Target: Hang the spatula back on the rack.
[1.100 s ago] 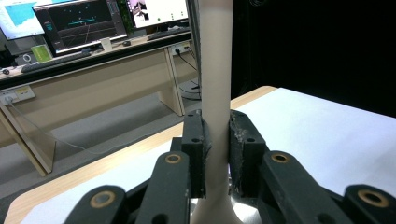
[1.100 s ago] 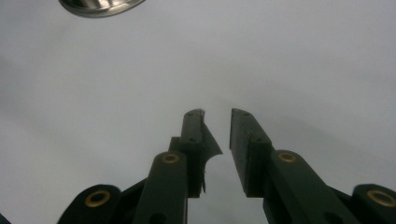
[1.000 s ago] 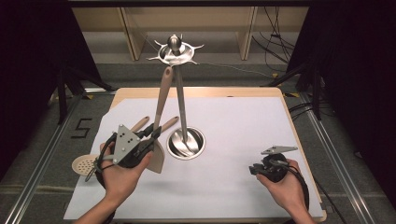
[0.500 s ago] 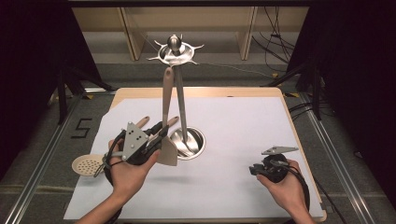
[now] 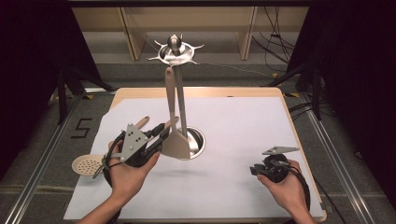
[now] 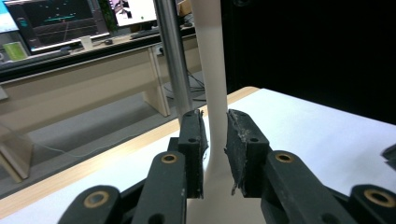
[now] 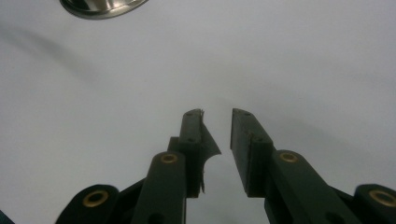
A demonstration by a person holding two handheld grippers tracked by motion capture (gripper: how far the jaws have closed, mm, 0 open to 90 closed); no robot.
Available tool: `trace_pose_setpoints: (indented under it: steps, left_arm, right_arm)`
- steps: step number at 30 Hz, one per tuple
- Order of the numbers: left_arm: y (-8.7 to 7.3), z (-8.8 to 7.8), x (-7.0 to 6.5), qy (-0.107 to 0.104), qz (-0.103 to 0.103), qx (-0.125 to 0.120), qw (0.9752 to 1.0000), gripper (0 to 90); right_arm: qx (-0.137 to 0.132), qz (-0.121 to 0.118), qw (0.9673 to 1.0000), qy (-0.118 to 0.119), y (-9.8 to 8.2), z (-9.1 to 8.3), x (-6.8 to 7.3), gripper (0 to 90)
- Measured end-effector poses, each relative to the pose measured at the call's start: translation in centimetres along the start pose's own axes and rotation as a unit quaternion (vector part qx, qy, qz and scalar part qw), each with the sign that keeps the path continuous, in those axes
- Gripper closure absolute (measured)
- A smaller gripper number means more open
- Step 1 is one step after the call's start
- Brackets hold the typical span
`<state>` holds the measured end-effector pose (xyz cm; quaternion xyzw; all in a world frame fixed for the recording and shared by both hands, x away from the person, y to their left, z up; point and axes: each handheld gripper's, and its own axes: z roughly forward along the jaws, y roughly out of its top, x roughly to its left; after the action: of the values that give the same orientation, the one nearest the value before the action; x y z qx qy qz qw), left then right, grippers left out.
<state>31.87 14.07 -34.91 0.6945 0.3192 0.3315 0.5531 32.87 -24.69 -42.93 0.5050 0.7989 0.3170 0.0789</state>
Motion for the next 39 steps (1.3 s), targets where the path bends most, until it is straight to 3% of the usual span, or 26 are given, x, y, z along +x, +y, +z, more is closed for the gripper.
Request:
trace_pose_setpoints:
  steps: [12,15,16,17,18,19,20,23,24,26,27,28,30,32,35,36,39]
  left_arm:
    - [0.5,-1.1,1.9,-0.004,-0.029,-0.016,0.9994,85.4]
    - [0.8,-1.5,2.4,-0.004,-0.044,-0.017,0.9988,88.1]
    - [0.9,-1.5,2.5,-0.002,-0.040,-0.020,0.9990,88.6]
    - [1.0,-1.6,2.6,-0.007,-0.048,-0.021,0.9986,88.7]
    - [1.1,-1.7,2.7,-0.006,-0.046,-0.022,0.9987,88.8]
    - [1.3,-1.7,2.8,-0.007,-0.049,-0.025,0.9985,88.9]
    - [1.4,-1.6,3.2,-0.009,-0.032,-0.035,0.9988,89.0]
    - [1.7,-1.7,3.6,-0.008,-0.037,-0.042,0.9984,89.0]
    - [1.8,-1.7,3.7,-0.009,-0.040,-0.046,0.9981,89.1]
    - [2.1,-1.7,4.0,-0.010,-0.040,-0.054,0.9977,89.0]
    - [2.2,-1.7,4.1,-0.011,-0.040,-0.058,0.9975,89.0]
    - [2.4,-1.7,4.2,-0.011,-0.041,-0.062,0.9972,89.0]
    - [2.8,-1.7,4.3,-0.013,-0.041,-0.072,0.9964,89.0]
    - [3.3,-1.8,4.2,-0.013,-0.049,-0.075,0.9959,89.0]
    - [4.1,-1.6,4.3,-0.014,-0.045,-0.081,0.9956,89.0]
    - [4.4,-1.6,4.4,-0.009,-0.046,-0.083,0.9954,89.1]
    - [5.3,-1.4,4.6,-0.013,-0.048,-0.092,0.9945,89.1]
  right_arm:
    - [-0.003,0.000,1.0000,-0.002,-0.1,0.1,-0.1,76.5]
    - [-0.022,0.004,0.9995,-0.023,-0.3,0.4,0.0,78.3]
    - [-0.006,0.000,1.0000,-0.004,-0.2,0.2,-0.2,79.0]
    - [-0.004,-0.003,1.0000,0.001,-0.2,0.2,-0.3,79.6]
    - [-0.004,-0.002,1.0000,-0.002,-0.2,0.2,-0.3,80.4]
    - [-0.019,0.003,0.9995,-0.024,-0.3,0.3,-0.1,81.2]
    - [-0.015,0.008,0.9995,-0.025,-0.3,0.3,0.0,82.1]
    - [-0.024,0.005,0.9994,-0.026,-0.4,0.3,-0.2,84.5]
    - [-0.015,0.012,0.9994,-0.028,-0.4,0.1,0.0,85.0]
    - [0.000,0.002,0.9996,-0.029,-0.3,-0.2,-0.2,86.0]
    - [-0.008,0.006,0.9995,-0.031,-0.4,-0.1,-0.1,86.4]
    - [-0.021,-0.015,0.9991,-0.034,-0.4,0.0,-0.4,86.7]
    - [-0.011,-0.009,0.9994,-0.030,-0.4,-0.1,-0.4,87.1]
    - [-0.013,-0.010,0.9994,-0.032,-0.4,-0.2,-0.4,87.4]
    - [-0.015,-0.005,0.9994,-0.029,-0.4,-0.2,-0.5,87.5]
    - [-0.024,-0.023,0.9989,-0.032,-0.4,-0.2,-0.7,87.5]
    - [-0.014,-0.011,0.9993,-0.033,-0.4,-0.3,-0.4,87.6]
